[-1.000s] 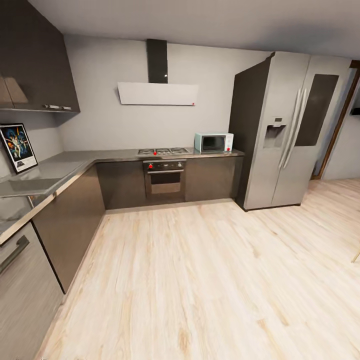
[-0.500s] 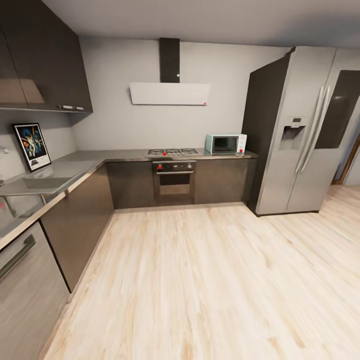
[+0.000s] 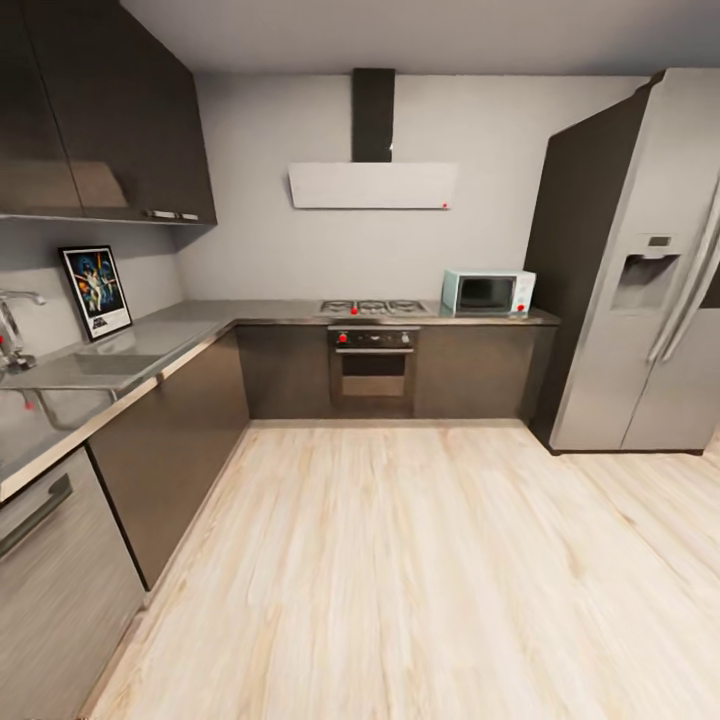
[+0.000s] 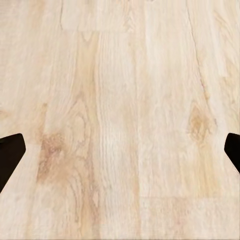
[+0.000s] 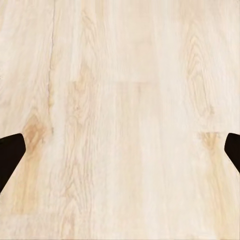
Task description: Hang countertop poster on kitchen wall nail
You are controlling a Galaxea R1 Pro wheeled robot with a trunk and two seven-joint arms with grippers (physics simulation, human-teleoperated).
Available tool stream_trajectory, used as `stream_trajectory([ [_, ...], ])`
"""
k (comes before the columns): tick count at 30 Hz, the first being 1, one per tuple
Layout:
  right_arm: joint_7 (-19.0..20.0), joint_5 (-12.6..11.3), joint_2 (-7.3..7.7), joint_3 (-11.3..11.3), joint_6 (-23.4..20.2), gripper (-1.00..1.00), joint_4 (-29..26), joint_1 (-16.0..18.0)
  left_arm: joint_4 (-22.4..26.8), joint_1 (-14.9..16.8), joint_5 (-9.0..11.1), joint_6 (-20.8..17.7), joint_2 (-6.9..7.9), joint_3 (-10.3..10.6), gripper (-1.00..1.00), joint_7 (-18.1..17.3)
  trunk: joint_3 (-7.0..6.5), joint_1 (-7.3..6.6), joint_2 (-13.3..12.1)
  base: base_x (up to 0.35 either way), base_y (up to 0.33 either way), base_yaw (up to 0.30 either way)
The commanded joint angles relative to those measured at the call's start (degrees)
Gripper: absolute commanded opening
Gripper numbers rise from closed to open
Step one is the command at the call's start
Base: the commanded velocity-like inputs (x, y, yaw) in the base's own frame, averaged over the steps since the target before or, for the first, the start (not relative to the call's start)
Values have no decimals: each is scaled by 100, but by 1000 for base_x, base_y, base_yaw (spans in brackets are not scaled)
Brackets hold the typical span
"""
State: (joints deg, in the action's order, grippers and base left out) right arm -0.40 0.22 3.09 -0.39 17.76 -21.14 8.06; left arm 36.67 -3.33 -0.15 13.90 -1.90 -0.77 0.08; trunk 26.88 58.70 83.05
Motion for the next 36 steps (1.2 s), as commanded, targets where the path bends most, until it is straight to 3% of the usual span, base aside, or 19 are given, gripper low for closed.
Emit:
stream_trajectory([
  [1,-4,0,-1,-4,17,100,4,3,7,-1,-2,7,-3,-6,100,1,5,3,2,278,-216,288],
  [36,-4,-12,-19,-5,17,100,5,3,-2,-1,-3,12,-3,-2,100,-6,5,3,2,303,-151,290],
])
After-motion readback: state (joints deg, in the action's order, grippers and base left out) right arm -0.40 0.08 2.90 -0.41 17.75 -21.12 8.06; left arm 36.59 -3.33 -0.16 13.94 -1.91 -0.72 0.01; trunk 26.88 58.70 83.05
